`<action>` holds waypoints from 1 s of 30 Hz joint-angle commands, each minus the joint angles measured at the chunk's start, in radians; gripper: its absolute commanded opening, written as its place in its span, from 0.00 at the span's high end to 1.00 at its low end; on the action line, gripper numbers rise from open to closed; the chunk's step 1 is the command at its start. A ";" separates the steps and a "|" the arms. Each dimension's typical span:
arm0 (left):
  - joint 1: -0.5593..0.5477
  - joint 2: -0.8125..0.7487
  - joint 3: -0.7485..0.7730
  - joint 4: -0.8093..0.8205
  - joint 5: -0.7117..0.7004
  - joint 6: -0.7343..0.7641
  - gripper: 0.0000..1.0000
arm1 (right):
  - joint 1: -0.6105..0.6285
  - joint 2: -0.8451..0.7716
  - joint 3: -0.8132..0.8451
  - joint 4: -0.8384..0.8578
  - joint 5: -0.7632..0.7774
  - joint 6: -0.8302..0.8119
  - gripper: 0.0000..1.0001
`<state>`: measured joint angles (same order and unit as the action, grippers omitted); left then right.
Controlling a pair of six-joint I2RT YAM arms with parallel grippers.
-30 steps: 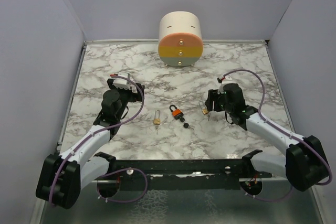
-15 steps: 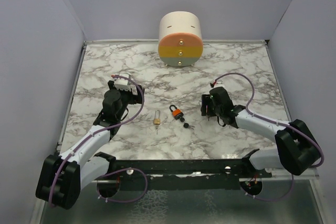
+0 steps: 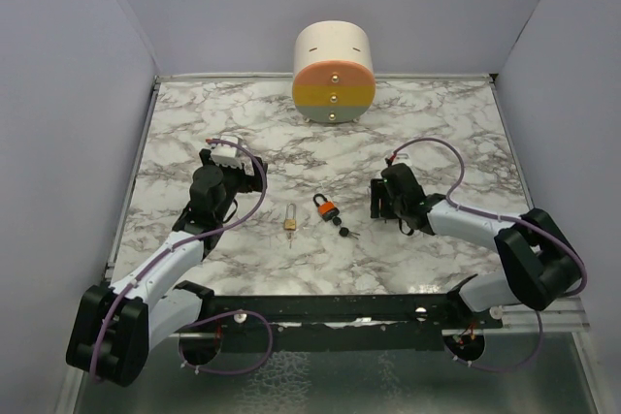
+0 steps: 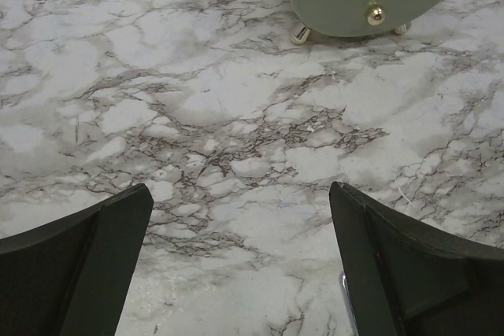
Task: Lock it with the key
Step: Pick up the lock from the center of the board.
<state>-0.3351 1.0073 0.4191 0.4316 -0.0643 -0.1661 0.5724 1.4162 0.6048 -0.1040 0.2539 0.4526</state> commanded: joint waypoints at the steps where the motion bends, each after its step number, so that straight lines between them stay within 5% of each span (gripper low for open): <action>1: -0.004 0.008 0.030 0.002 -0.002 -0.018 0.01 | 0.012 0.032 0.028 0.030 0.010 0.012 0.35; 30: -0.004 0.010 0.026 0.015 -0.019 -0.042 0.01 | 0.077 0.101 0.061 -0.095 0.083 0.079 0.49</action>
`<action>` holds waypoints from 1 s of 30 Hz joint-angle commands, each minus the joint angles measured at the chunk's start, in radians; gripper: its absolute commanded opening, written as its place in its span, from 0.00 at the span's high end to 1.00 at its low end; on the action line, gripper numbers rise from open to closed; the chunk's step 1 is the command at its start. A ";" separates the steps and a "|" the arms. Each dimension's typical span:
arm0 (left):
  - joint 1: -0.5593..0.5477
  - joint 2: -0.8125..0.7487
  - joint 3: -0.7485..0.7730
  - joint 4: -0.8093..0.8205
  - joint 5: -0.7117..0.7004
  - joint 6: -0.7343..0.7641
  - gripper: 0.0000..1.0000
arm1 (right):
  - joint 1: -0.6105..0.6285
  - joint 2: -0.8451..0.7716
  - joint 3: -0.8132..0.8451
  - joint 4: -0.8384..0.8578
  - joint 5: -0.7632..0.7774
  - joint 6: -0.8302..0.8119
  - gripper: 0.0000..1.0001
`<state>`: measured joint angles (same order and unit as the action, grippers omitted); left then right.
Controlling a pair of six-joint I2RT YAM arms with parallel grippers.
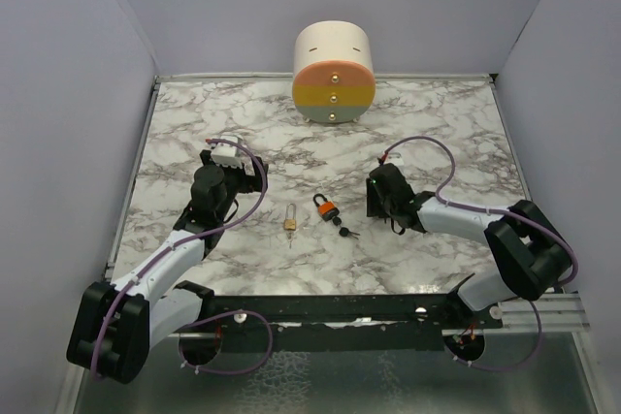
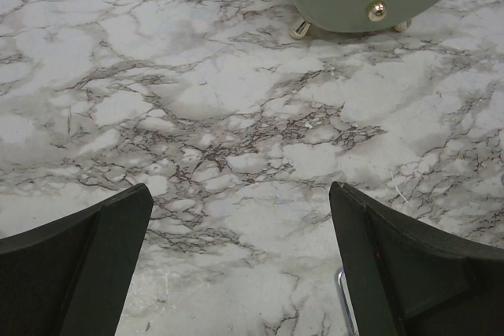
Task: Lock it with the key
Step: Pick up the lock from the center of the board.
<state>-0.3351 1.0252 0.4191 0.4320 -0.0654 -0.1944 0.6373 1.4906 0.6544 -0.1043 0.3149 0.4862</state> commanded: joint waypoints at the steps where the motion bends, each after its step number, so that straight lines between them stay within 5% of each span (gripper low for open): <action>1: -0.004 -0.009 0.026 0.014 -0.017 -0.014 0.01 | 0.013 0.029 0.016 -0.103 0.028 0.049 0.50; 10: -0.003 -0.017 0.024 0.016 -0.024 -0.020 0.01 | 0.015 0.044 0.031 -0.134 0.046 0.069 0.62; 16: -0.004 -0.026 0.023 0.016 -0.035 -0.017 0.01 | 0.016 0.056 0.041 -0.140 0.037 0.064 0.99; 30: -0.003 -0.054 0.086 0.017 -0.008 -0.003 0.01 | 0.058 -0.070 0.101 0.027 0.003 -0.136 0.99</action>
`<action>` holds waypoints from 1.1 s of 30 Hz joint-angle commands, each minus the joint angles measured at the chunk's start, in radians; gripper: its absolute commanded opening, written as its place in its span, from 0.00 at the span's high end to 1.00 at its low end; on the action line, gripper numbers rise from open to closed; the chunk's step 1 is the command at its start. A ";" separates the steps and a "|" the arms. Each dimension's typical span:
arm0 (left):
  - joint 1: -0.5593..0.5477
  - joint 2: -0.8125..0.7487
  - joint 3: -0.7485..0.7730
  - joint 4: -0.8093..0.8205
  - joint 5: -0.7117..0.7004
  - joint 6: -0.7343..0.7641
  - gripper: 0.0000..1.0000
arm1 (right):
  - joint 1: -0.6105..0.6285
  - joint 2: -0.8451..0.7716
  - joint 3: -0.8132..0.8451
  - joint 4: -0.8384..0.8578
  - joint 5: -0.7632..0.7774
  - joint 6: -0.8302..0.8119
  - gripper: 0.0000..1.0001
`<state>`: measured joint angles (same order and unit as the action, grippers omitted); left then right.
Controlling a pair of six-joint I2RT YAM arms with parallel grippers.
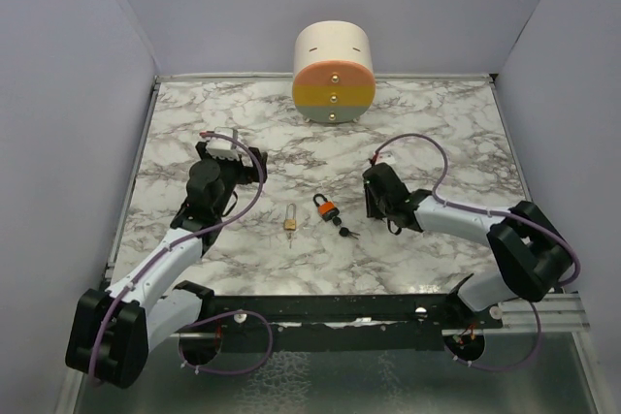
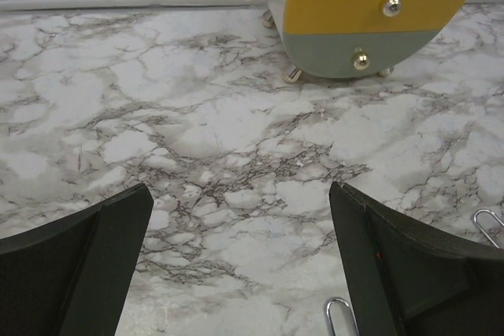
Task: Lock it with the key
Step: Pick up the lock from the center of the board, then lock the lock.
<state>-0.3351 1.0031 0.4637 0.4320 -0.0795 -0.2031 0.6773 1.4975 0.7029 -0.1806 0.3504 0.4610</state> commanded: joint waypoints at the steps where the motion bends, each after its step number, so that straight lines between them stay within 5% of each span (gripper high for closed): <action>1: -0.004 -0.037 0.045 0.016 0.015 0.009 0.01 | 0.018 -0.094 0.057 0.140 -0.051 -0.138 0.99; 13: -0.003 -0.078 0.072 0.005 0.018 0.016 0.01 | 0.019 -0.296 -0.073 0.702 -0.483 -0.407 0.99; 20: -0.003 -0.095 0.125 -0.009 0.144 -0.030 0.01 | 0.018 -0.405 -0.316 1.155 -0.728 -0.505 0.99; 33: -0.003 -0.133 0.202 -0.056 0.331 -0.107 0.01 | -0.139 -0.372 -0.444 1.513 -0.927 -0.277 0.99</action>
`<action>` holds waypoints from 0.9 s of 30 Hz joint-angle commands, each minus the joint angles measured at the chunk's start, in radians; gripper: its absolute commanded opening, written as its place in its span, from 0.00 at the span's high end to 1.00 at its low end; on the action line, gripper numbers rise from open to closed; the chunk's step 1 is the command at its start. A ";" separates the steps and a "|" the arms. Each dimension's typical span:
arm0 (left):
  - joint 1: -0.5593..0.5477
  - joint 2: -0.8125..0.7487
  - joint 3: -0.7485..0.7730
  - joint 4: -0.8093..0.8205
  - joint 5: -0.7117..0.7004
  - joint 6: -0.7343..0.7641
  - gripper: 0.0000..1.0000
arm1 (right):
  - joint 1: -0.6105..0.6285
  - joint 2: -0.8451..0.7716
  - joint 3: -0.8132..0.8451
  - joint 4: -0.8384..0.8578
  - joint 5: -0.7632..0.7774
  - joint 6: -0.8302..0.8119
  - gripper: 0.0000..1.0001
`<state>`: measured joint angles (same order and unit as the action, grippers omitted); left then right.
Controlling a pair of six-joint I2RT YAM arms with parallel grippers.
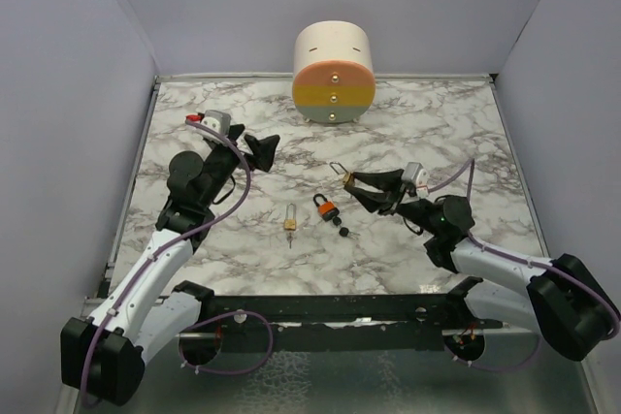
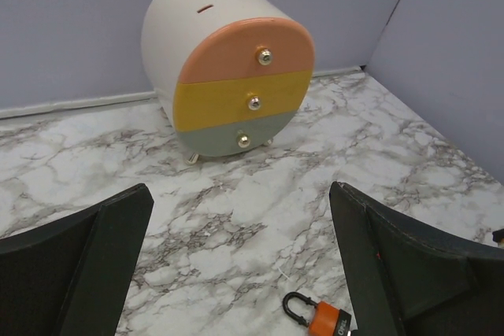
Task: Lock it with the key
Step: Lock the lock.
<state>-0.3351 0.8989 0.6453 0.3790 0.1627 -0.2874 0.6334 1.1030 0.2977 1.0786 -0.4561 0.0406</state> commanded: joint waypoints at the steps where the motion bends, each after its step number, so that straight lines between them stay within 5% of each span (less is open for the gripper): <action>1: -0.003 -0.032 0.019 0.000 0.101 -0.027 0.01 | -0.142 0.038 -0.050 0.308 -0.148 0.196 0.99; 6: -0.002 -0.033 0.019 0.027 0.171 -0.053 0.01 | -0.310 0.136 -0.077 0.549 -0.289 0.435 0.99; 12: -0.003 -0.018 0.008 0.082 0.242 -0.081 0.02 | -0.319 0.203 -0.052 0.651 -0.377 0.543 0.99; 27: -0.004 0.083 0.015 0.223 0.473 -0.176 0.03 | -0.319 0.011 -0.031 0.412 -0.468 0.521 0.99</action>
<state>-0.3351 0.9577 0.6456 0.4793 0.4881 -0.4038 0.3187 1.1744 0.2523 1.4464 -0.8944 0.5846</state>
